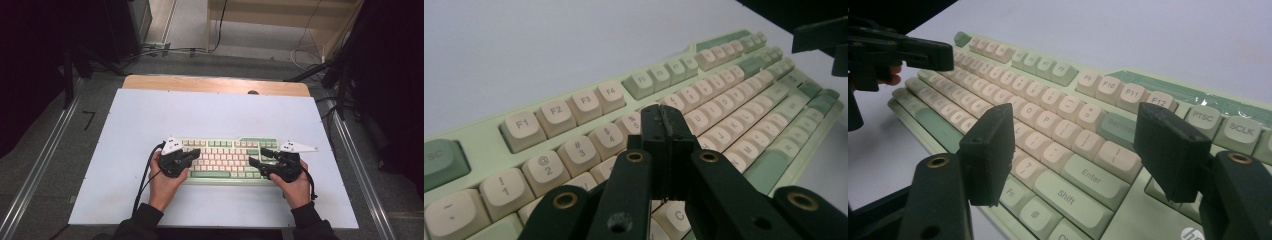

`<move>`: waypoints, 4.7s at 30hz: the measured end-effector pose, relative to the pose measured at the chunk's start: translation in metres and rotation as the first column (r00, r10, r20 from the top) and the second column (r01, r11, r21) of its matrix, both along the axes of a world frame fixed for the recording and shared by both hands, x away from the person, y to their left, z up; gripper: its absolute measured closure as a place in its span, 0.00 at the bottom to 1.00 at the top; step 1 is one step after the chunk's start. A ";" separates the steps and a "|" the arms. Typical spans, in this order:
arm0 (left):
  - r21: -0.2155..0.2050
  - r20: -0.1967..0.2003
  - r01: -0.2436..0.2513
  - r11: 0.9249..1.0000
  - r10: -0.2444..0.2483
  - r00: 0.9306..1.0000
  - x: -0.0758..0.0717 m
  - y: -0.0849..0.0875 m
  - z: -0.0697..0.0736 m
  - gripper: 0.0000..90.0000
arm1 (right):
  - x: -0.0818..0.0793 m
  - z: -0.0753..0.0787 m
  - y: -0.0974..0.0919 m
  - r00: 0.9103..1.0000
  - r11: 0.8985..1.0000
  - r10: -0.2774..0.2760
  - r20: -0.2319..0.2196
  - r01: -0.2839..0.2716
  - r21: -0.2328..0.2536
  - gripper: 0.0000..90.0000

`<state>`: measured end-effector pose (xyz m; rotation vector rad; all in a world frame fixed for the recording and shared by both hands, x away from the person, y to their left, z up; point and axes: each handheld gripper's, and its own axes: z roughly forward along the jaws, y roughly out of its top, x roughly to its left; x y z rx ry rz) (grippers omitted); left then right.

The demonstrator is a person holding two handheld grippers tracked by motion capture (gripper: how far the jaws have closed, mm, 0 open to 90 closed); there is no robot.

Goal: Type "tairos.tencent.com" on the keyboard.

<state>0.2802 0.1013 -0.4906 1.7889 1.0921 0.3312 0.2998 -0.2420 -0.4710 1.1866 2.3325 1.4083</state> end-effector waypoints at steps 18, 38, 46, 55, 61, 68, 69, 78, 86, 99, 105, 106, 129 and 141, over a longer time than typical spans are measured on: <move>0.047 -0.066 0.021 0.999 -0.018 0.998 0.014 -0.020 -0.006 1.00 | 0.000 -0.001 0.005 1.000 1.000 0.012 0.000 -0.012 -0.014 0.36; -0.013 -0.104 0.029 1.000 -0.030 0.994 0.017 -0.020 0.001 0.85 | -0.001 -0.001 0.005 1.000 1.000 0.011 0.007 -0.011 -0.019 0.37; -0.093 -0.032 -0.026 0.995 0.023 0.999 0.011 -0.004 0.014 0.42 | -0.001 -0.001 0.006 1.000 1.000 0.011 0.008 -0.011 -0.022 0.37; -0.077 0.003 -0.101 0.992 0.102 0.995 0.008 0.014 0.015 0.27 | -0.002 -0.001 0.008 1.000 1.000 0.014 0.009 -0.013 -0.029 0.38; -0.086 0.010 -0.120 0.989 0.121 0.993 0.004 0.024 0.014 0.28 | -0.002 -0.002 0.010 1.000 0.999 0.028 -0.002 -0.028 -0.034 0.44; -0.104 0.032 -0.131 0.986 0.135 0.990 -0.001 0.029 0.015 0.29 | -0.004 -0.003 0.015 0.998 0.997 0.055 0.001 -0.055 -0.044 0.56; -0.106 0.037 -0.129 0.986 0.134 0.990 -0.002 0.030 0.016 0.29 | -0.004 -0.003 0.016 0.998 0.997 0.062 0.001 -0.062 -0.047 0.56; -0.133 0.041 -0.158 0.978 0.165 0.985 -0.007 0.044 0.016 0.29 | -0.007 -0.003 0.024 0.996 0.994 0.086 0.015 -0.085 -0.067 0.77; -0.134 0.023 -0.167 0.977 0.172 0.985 -0.011 0.050 0.013 0.29 | -0.008 -0.003 0.032 0.994 0.991 0.109 0.014 -0.108 -0.084 0.97; -0.142 0.011 -0.164 0.976 0.167 0.986 -0.011 0.048 0.009 0.29 | -0.008 -0.005 0.047 0.989 0.985 0.145 0.004 -0.144 -0.094 0.98; -0.144 0.012 -0.162 0.976 0.166 0.986 -0.012 0.047 0.008 0.29 | -0.008 -0.007 0.051 0.988 0.981 0.155 -0.007 -0.155 -0.117 0.98; -0.144 0.012 -0.163 0.976 0.166 0.986 -0.012 0.047 0.008 0.29 | -0.008 -0.008 0.052 0.987 0.980 0.157 -0.012 -0.157 -0.122 0.98; -0.141 0.003 -0.156 0.978 0.158 0.987 -0.011 0.046 0.007 0.29 | -0.007 -0.011 0.055 0.989 0.982 0.148 0.010 -0.146 -0.122 0.91; -0.132 -0.004 -0.145 0.981 0.145 0.989 -0.011 0.044 0.006 0.30 | -0.002 -0.007 0.042 0.998 0.999 0.051 0.028 -0.050 -0.008 0.43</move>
